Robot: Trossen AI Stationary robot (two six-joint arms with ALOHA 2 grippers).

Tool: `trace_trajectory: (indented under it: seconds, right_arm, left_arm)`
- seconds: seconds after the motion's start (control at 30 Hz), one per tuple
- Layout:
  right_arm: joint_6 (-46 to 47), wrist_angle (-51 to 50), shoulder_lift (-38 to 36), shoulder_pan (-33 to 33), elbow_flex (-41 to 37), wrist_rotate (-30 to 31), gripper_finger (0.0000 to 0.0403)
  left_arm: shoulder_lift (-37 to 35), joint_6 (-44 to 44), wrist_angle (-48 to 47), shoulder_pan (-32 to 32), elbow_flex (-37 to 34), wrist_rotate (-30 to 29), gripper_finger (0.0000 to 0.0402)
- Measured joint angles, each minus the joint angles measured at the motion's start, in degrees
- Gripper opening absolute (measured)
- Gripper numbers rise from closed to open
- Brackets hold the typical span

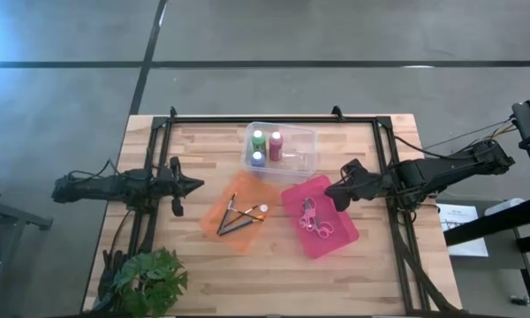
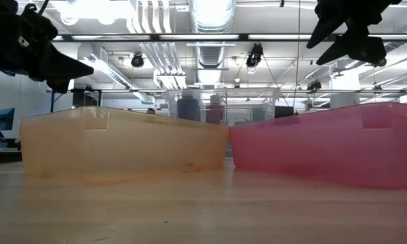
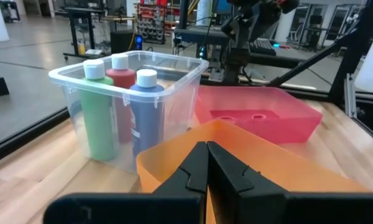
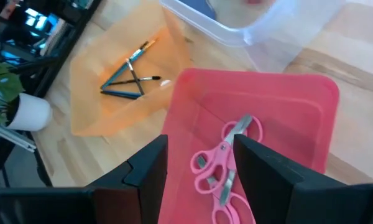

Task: Pick & Place Paint Supplies
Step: Return to Home Position

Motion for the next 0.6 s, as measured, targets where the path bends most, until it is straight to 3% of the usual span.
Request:
trace_trajectory:
  seconds: [0.37, 0.6]
  right_arm:
    - [-8.17, 8.04, 0.14, -0.04, -0.05, 0.06, 0.0178]
    - [-20.13, 19.53, 1.89, -4.10, -0.77, -0.74, 0.0178]
  left_arm:
    - [0.29, -0.33, -0.46, 0.00, 0.04, 0.00, 0.0010]
    - [0.30, -0.13, -0.51, 0.00, 0.04, 0.00, 0.0010]
